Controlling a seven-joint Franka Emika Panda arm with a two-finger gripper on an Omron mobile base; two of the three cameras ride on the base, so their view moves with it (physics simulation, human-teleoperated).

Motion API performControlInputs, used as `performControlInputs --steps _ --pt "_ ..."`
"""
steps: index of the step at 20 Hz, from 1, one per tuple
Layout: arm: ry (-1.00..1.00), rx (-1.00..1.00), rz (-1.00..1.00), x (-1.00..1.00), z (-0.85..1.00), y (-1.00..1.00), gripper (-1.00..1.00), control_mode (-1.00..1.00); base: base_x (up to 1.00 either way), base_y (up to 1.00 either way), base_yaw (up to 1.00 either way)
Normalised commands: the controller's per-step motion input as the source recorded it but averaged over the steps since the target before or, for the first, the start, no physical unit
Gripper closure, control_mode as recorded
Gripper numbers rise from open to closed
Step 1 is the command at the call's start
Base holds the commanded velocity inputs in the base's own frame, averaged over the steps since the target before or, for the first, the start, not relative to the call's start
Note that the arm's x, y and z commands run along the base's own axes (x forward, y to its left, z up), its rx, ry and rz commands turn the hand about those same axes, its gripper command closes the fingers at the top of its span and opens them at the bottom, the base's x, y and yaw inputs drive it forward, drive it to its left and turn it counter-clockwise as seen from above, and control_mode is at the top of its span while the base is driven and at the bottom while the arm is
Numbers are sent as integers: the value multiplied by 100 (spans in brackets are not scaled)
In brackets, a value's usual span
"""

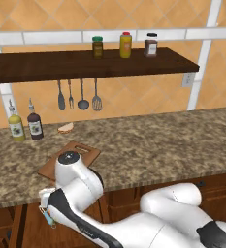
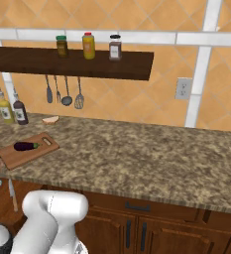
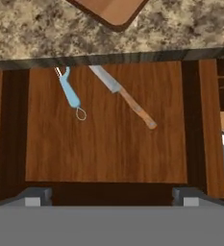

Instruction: Place the appropriate cutting tool for cutting the eggplant skin on the cutting board.

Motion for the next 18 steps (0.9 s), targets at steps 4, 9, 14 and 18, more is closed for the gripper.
performControlInputs --steps 4,9,14,18 --pt "5 -1 0 0 -91 42 -100 -100 0 0 0" --pt "1 -5 0 10 -100 18 -100 -100 0 0 0" --pt "0 -8 0 17 -78 12 -100 -100 0 0 0" --pt "3 0 0 6 -62 0 -100 -100 0 0 0"
